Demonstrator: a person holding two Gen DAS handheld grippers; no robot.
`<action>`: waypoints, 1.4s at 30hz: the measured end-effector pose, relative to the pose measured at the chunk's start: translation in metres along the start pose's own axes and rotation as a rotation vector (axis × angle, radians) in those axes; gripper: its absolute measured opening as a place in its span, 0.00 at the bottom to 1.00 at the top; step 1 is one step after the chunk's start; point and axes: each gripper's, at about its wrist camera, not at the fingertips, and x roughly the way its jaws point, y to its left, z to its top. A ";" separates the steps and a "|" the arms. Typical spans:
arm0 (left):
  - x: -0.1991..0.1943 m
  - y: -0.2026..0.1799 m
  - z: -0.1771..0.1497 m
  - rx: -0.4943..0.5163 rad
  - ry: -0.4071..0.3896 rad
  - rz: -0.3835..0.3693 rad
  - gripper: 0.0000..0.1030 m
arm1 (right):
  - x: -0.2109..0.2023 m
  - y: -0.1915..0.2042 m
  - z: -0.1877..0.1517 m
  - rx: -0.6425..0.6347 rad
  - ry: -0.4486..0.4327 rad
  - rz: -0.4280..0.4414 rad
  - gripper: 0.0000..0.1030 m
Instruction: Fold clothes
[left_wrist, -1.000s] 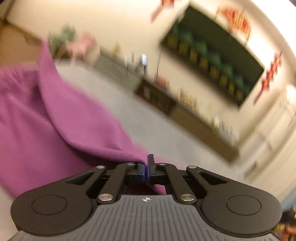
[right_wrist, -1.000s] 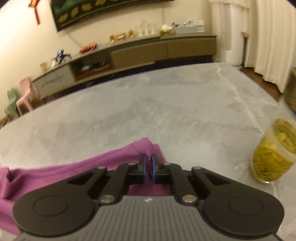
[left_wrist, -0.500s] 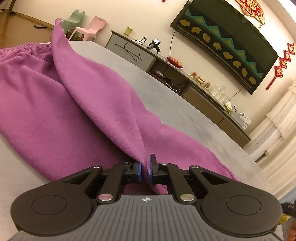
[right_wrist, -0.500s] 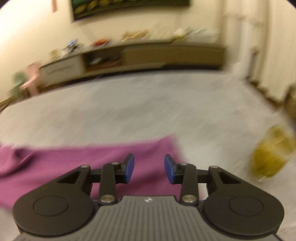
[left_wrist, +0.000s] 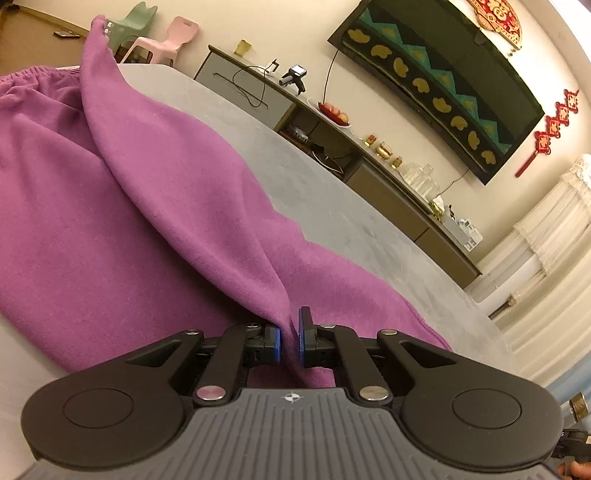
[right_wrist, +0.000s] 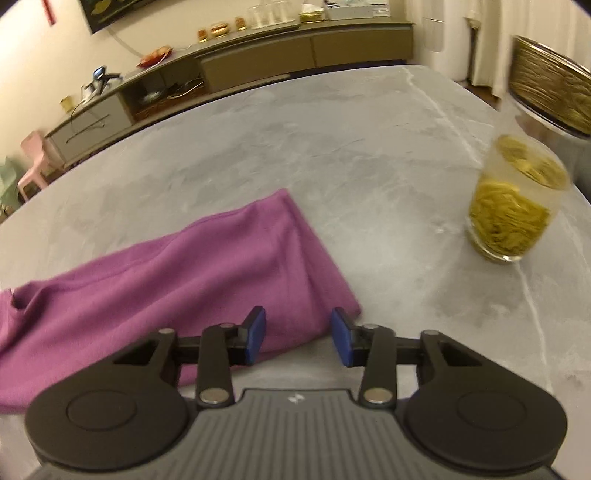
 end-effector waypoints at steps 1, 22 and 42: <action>0.001 0.000 0.000 0.000 0.001 -0.002 0.06 | 0.001 0.004 0.000 -0.021 -0.005 -0.013 0.05; -0.002 -0.001 0.001 -0.025 0.008 -0.047 0.06 | -0.009 0.137 0.008 -0.494 -0.099 0.230 0.45; -0.069 0.021 0.041 -0.086 -0.099 0.032 0.35 | -0.041 0.322 -0.017 -0.650 -0.244 0.245 0.42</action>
